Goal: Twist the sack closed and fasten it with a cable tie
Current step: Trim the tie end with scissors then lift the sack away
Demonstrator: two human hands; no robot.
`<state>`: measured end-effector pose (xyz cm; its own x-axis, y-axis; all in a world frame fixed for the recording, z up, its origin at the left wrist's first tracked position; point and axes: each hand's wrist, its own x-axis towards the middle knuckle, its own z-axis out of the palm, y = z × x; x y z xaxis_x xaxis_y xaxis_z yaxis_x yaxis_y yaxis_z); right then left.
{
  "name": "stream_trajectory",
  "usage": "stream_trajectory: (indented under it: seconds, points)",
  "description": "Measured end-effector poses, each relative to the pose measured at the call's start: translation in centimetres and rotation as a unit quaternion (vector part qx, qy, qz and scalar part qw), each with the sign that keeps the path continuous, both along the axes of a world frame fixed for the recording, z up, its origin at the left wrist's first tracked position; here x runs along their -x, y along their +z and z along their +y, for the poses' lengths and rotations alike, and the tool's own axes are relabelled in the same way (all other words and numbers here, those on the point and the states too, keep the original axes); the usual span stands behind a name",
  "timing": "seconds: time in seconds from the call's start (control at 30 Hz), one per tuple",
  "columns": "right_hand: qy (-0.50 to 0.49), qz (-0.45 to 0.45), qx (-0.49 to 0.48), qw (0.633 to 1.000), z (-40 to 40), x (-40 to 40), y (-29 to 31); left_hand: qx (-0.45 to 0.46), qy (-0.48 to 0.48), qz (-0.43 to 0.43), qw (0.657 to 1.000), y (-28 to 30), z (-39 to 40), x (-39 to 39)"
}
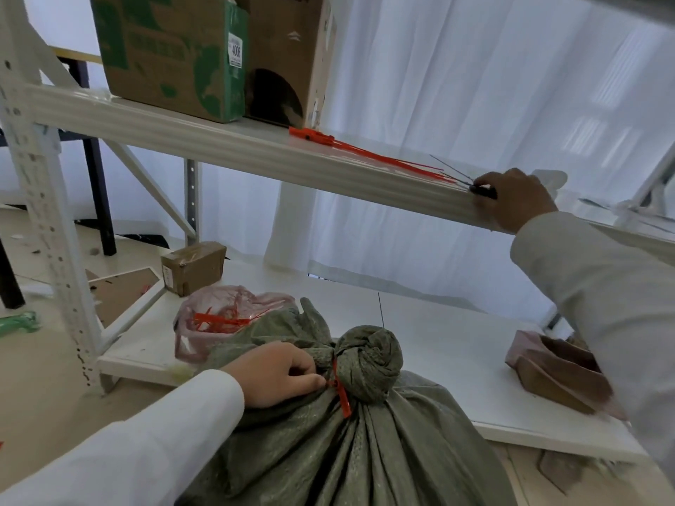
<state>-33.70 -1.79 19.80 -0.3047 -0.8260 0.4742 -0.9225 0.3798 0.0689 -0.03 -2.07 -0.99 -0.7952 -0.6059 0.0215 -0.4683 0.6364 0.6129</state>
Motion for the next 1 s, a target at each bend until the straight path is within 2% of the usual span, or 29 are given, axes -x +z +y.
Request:
stream_trajectory:
  seconds: [0.13,0.2,0.23,0.27,0.3,0.37,0.4,0.47,0.53,0.6,0.73,0.8,0.83,0.87,0.9,0.97,1.0]
  points:
    - [-0.009,-0.009,0.075,0.997,1.4,0.8,0.1,0.018,0.006,-0.004,1.0,0.1,0.1,0.1]
    - [-0.042,-0.076,0.166,0.982,2.4,0.7,0.2,0.012,0.012,0.001,1.0,0.1,0.2,0.1]
    - [-0.055,-0.135,0.227,0.963,2.9,0.6,0.2,0.006,0.017,0.011,1.0,0.2,0.3,0.0]
    - [-0.053,-0.216,0.286,0.932,3.5,0.2,0.1,0.001,0.025,0.025,0.999,0.4,0.5,0.0]
    - [-0.016,-0.322,0.337,0.885,4.1,-0.7,-0.2,0.0,0.037,0.047,0.998,0.7,0.6,0.0]
    - [0.114,-0.514,0.386,0.758,5.8,-3.9,-1.0,0.012,0.072,0.116,0.991,1.6,1.0,0.1]
    - [0.163,-0.558,0.371,0.724,6.8,-5.8,-2.0,0.009,0.093,0.164,0.982,2.3,1.2,0.2]
    - [0.221,-0.591,0.28,0.724,8.9,-10.0,-4.6,-0.053,0.123,0.273,0.953,3.9,1.7,0.6]
    - [0.246,-0.612,0.177,0.731,10.6,-13.9,-7.5,-0.17,0.126,0.371,0.904,5.4,2.4,1.1]
    - [0.248,-0.661,0.104,0.7,11.4,-16.6,-10.0,-0.252,0.129,0.416,0.864,6.1,2.8,1.5]
    - [0.237,-0.775,0.059,0.583,10.9,-18.6,-12.4,-0.326,0.148,0.472,0.805,6.4,3.5,1.7]
    - [0.21,-0.85,0.022,0.482,10.9,-18.7,-12.9,-0.343,0.15,0.476,0.796,6.2,3.6,1.6]
    - [0.191,-0.876,0.0,0.442,11.1,-18.6,-13.1,-0.346,0.144,0.473,0.797,6.0,3.6,1.5]
    - [0.178,-0.889,-0.023,0.421,11.1,-18.4,-13.3,-0.346,0.135,0.469,0.801,5.9,3.7,1.5]
    - [0.175,-0.883,-0.053,0.433,11.2,-18.3,-13.5,-0.344,0.124,0.463,0.808,5.7,3.7,1.5]
    - [0.189,-0.819,-0.139,0.524,11.6,-18.0,-13.9,-0.335,0.095,0.449,0.823,5.3,4.0,1.8]
    - [0.203,-0.788,-0.185,0.551,11.7,-17.9,-14.1,-0.332,0.08,0.446,0.827,5.3,4.2,2.0]
